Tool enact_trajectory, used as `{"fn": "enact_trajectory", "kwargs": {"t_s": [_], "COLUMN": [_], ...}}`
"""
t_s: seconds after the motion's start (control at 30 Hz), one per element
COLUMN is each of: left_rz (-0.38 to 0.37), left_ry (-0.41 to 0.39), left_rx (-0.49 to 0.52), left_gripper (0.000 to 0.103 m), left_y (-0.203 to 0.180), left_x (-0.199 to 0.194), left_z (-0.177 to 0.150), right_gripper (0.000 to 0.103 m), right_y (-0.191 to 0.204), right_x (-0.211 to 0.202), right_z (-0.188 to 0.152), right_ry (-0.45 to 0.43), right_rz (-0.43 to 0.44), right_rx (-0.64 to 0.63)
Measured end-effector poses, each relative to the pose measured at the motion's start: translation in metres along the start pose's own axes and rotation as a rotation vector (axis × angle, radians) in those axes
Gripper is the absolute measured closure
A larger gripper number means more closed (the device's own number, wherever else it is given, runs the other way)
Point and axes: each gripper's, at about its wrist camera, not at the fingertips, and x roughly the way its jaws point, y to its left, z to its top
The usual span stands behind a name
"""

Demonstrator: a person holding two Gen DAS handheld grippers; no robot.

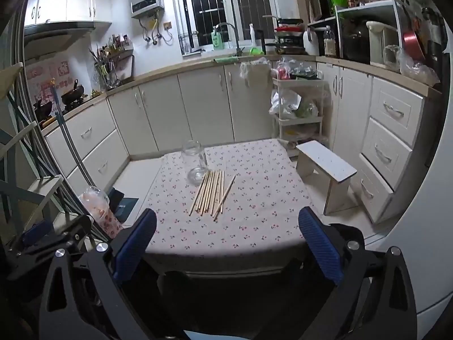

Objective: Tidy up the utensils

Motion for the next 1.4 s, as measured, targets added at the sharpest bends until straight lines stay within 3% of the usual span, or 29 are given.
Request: {"fn": "enact_trajectory", "kwargs": {"t_s": [1.4], "left_rz": [0.020], "left_ry": [-0.026], "left_rx": [0.023], "left_gripper": [0.007], "left_y": [-0.013], "left_x": [-0.012], "left_z": [0.001], "right_gripper": [0.007], "right_y": [0.008], "right_x": [-0.006], "right_z": [0.003], "right_ry": [-0.033], "right_rz": [0.046], "right_rx": [-0.013]}}
